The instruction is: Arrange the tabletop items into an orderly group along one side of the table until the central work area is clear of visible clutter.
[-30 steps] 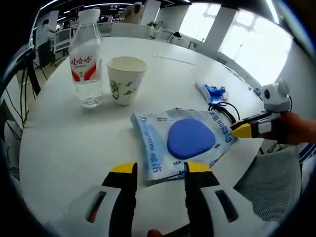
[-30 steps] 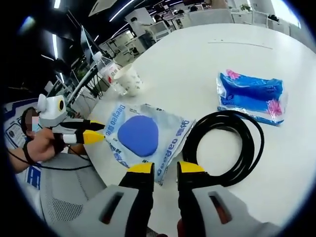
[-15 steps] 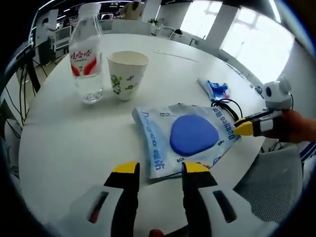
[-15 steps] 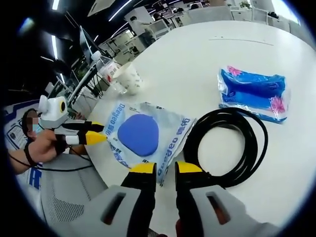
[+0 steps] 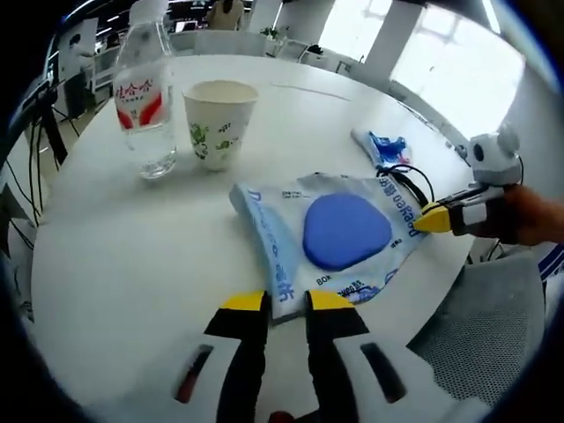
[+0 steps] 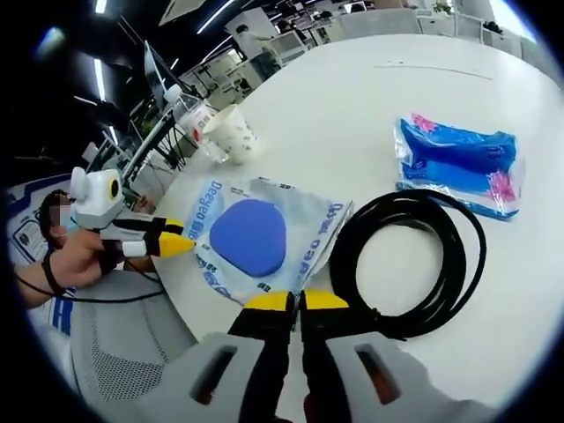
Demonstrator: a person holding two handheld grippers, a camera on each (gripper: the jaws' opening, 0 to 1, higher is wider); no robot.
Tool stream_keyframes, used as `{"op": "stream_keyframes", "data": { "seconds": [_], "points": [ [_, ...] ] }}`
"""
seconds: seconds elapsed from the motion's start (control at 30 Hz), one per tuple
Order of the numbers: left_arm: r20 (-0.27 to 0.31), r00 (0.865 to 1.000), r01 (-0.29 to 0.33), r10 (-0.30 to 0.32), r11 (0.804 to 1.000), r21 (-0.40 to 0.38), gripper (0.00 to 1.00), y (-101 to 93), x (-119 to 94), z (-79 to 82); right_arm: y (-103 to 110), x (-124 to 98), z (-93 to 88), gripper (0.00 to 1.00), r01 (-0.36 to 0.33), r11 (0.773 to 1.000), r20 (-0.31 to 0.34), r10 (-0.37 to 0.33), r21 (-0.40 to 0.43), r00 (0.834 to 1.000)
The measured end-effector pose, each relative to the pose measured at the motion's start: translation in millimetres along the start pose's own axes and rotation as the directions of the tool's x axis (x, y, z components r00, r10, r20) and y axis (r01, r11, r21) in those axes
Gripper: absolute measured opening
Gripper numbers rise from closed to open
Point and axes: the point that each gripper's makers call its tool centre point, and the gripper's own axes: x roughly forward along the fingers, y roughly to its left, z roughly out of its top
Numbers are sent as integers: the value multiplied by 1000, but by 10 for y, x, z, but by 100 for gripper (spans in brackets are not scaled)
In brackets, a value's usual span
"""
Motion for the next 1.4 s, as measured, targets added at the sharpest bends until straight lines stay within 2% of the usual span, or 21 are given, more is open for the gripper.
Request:
{"op": "stream_keyframes", "data": {
  "seconds": [0.07,0.13,0.27,0.4,0.63,0.9,1.0,1.13,1.23,1.4],
  "points": [
    [-5,1000,-16,16,1000,13,5,19,-11,-5,0,-10,9,0,-1,1000,4,1,2,1000],
    [5,1000,-5,5,1000,-13,2,23,-16,1,6,-23,12,0,-6,1000,3,6,3,1000],
    [4,1000,1,-1,1000,-12,1,10,-21,6,31,-52,17,0,-13,1000,1,13,-20,1000],
    [19,999,35,-35,999,-12,0,-73,-29,67,20,-73,24,0,-4,999,-3,4,-52,1000],
    [32,998,53,-54,999,8,0,-115,-25,176,-10,-157,115,0,-5,999,23,7,-47,1000],
    [41,998,53,-54,999,12,0,-129,15,308,-30,-220,347,0,0,997,57,4,-75,998],
    [55,997,62,-60,998,-33,0,-145,31,354,-63,-232,434,0,8,996,64,-2,-86,998],
    [56,997,56,-54,998,-36,0,-172,66,398,-96,-258,563,0,14,995,79,-7,-98,997],
    [54,997,64,-62,997,-37,0,-216,95,418,-149,-263,622,0,50,981,61,-39,-190,997],
    [41,997,65,-63,997,-30,0,-260,144,414,-156,-246,730,0,48,978,71,-34,-202,997]
  ]
}}
